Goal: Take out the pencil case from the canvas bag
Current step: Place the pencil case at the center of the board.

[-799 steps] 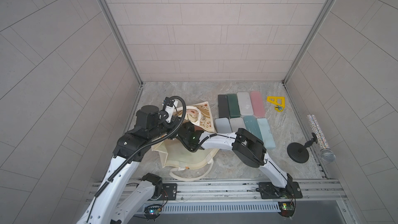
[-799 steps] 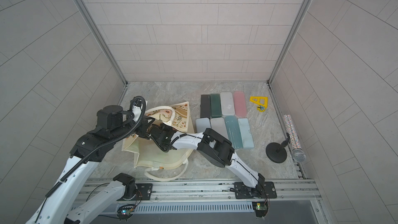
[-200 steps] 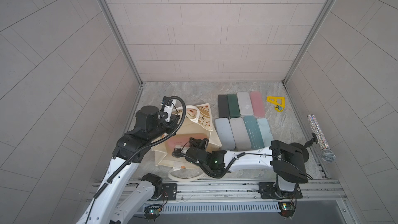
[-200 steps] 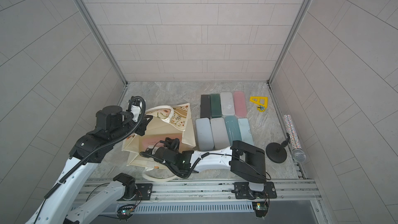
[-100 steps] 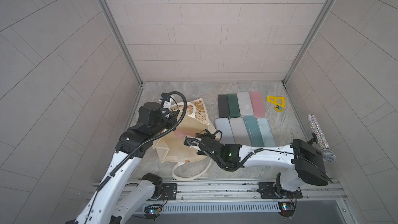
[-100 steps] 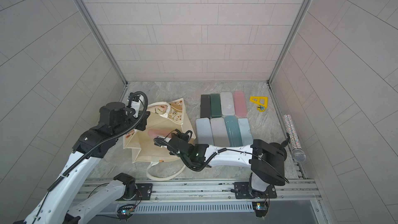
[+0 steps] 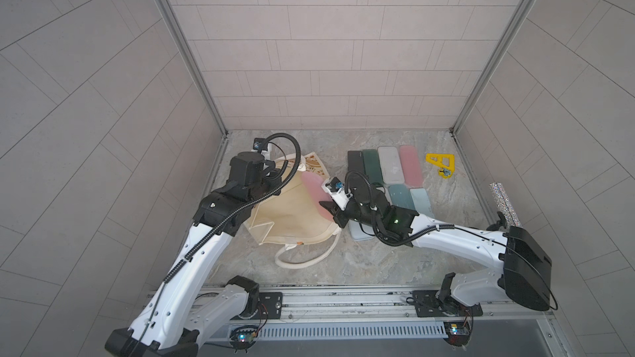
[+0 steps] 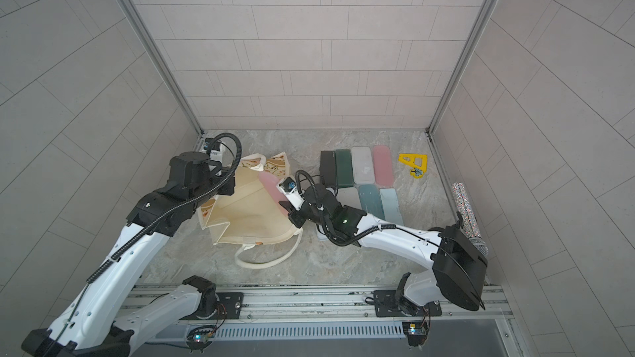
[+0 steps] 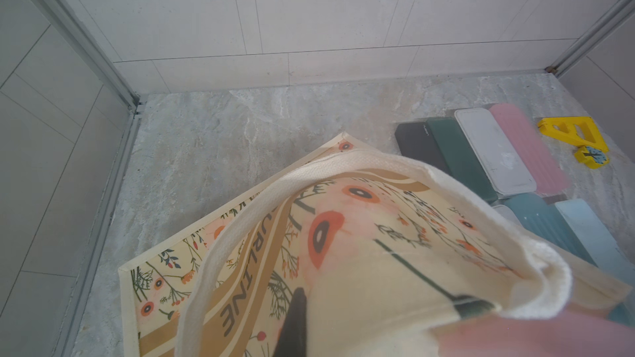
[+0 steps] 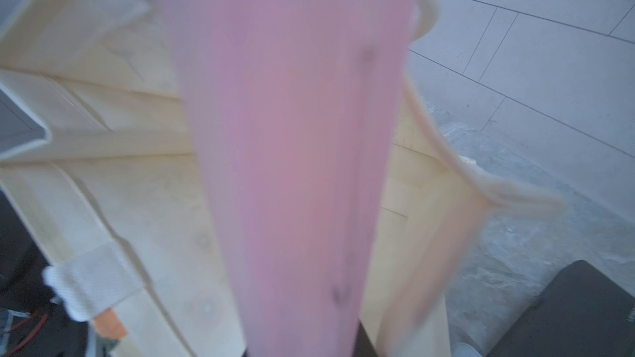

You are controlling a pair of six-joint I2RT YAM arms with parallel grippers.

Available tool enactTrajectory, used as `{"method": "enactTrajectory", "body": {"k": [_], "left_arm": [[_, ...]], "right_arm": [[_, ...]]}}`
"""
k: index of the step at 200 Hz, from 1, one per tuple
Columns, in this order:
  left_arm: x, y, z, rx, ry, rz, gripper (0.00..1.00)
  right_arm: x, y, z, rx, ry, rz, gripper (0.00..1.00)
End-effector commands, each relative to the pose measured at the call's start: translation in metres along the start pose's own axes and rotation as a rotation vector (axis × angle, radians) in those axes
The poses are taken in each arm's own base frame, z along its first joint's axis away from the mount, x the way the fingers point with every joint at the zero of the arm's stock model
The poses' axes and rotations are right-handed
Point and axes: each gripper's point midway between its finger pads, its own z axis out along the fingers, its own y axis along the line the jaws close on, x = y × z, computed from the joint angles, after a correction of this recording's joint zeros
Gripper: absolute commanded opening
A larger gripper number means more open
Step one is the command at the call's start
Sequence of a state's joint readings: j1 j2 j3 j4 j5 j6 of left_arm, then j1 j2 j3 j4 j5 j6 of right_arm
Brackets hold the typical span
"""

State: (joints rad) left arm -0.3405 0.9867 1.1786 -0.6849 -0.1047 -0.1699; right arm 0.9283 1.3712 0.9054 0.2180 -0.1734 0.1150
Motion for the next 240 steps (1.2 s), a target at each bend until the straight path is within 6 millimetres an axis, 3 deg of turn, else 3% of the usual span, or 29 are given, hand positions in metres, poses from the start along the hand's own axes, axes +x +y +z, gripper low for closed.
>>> {"method": "enactTrajectory", "body": {"k": [1,28,58,113,140,190,240], "left_arm": [[-0.004,0.027,-0.006,-0.150,-0.011,-0.032,0.00],[-0.004,0.043,-0.012,-0.235,-0.027,-0.041,0.00],[-0.001,0.045,-0.011,-0.248,-0.022,-0.038,0.00],[0.001,0.058,-0.021,-0.307,-0.075,-0.068,0.00],[0.001,0.063,-0.027,-0.322,-0.104,-0.083,0.00],[0.004,0.072,-0.033,-0.370,-0.134,-0.089,0.00],[0.010,0.072,-0.028,-0.366,-0.123,-0.067,0.00]], "right_arm": [[-0.015,0.013,-0.015,-0.126,-0.056,0.152,0.20],[-0.038,-0.003,-0.034,-0.134,-0.153,0.247,0.20],[-0.058,-0.034,-0.055,-0.078,-0.244,0.350,0.20],[-0.026,-0.108,-0.054,0.317,-0.026,0.364,0.17],[-0.016,-0.127,-0.035,0.372,0.099,0.385,0.18],[0.022,-0.166,0.022,0.455,0.347,0.447,0.21],[0.040,-0.199,0.079,0.471,0.406,0.508,0.21]]}}
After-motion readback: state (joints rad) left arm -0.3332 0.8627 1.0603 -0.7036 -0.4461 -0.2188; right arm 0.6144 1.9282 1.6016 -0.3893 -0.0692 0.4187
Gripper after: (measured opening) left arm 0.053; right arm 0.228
